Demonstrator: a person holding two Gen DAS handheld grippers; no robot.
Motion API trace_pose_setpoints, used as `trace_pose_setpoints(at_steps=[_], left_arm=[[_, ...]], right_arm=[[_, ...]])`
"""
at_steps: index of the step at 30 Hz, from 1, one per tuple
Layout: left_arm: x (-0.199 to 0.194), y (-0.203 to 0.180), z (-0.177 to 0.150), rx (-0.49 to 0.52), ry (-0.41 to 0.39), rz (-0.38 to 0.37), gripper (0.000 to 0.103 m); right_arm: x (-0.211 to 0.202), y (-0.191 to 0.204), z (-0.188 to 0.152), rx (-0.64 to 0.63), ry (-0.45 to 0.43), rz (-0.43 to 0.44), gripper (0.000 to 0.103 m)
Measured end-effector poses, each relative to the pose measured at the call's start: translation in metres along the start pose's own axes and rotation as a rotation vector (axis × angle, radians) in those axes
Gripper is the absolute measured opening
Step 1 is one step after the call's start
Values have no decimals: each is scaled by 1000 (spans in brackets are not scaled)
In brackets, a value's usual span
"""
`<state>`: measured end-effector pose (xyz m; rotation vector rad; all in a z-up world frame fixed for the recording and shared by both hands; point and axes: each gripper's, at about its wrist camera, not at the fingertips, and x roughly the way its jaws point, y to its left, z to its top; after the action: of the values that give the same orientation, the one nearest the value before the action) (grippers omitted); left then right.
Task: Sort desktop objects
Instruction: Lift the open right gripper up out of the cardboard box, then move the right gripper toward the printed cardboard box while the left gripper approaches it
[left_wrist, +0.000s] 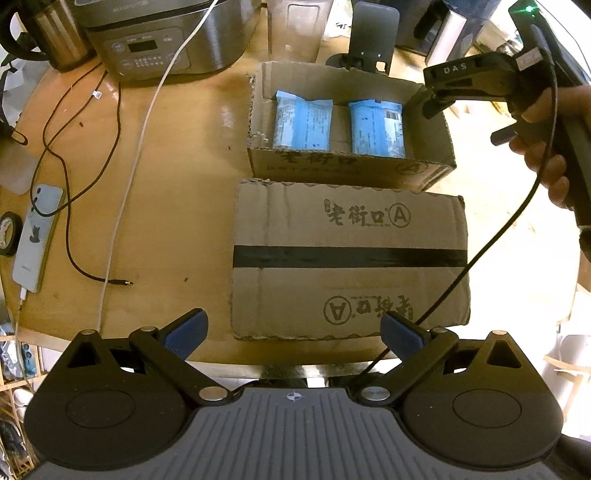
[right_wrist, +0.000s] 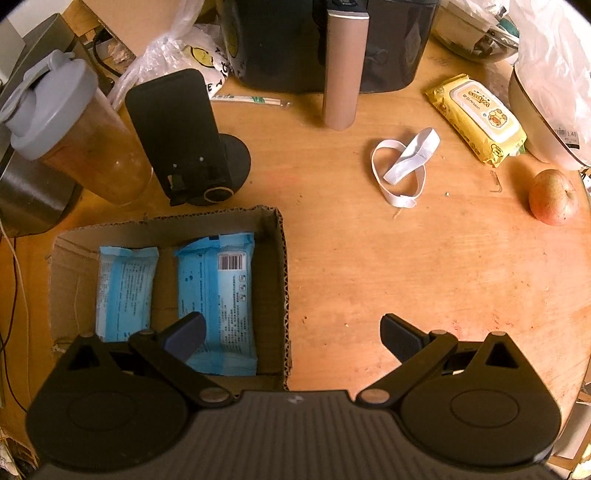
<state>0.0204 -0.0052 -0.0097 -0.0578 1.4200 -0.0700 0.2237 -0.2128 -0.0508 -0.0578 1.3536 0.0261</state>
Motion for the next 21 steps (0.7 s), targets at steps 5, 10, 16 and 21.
trace_pose_setpoints(at_steps=[5,10,16,21], left_arm=[[3,3,3,-7,3,3,102],[5,4,5,-16,5,3,102],[9,6,8,-19,7,1,102],[13,9,13,-17,5,6,102]], right_arm=[[1,0,-5,-9,8,4,103],[2,-2,-13,-19,18,7,103],[2,-6,-22,-22,30,2,103],[-2,-9,-30,-24,33,2,103]])
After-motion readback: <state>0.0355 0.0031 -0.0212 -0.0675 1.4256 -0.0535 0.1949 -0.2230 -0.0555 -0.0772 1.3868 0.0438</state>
